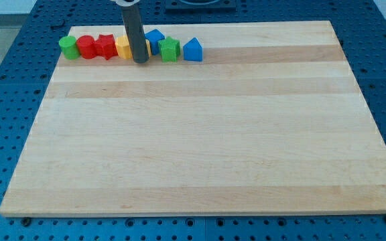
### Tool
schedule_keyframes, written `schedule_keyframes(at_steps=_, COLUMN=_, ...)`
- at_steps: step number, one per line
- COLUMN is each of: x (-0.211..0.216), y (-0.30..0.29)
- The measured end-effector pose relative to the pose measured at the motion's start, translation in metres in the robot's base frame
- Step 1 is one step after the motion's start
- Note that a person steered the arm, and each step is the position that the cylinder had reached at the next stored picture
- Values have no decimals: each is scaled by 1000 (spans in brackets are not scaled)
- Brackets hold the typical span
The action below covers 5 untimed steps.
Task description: Move the green star a bit up
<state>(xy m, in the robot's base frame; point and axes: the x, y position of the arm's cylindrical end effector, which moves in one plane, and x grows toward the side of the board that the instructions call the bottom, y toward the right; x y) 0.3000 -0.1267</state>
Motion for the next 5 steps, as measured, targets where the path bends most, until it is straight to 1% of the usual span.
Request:
schedule_keyframes(at_steps=1, x=4, y=-2)
schedule_keyframes(at_steps=3, x=47, y=8)
schedule_keyframes(at_steps=4, x=51, y=32)
schedule_keyframes(at_steps=5, x=43, y=42)
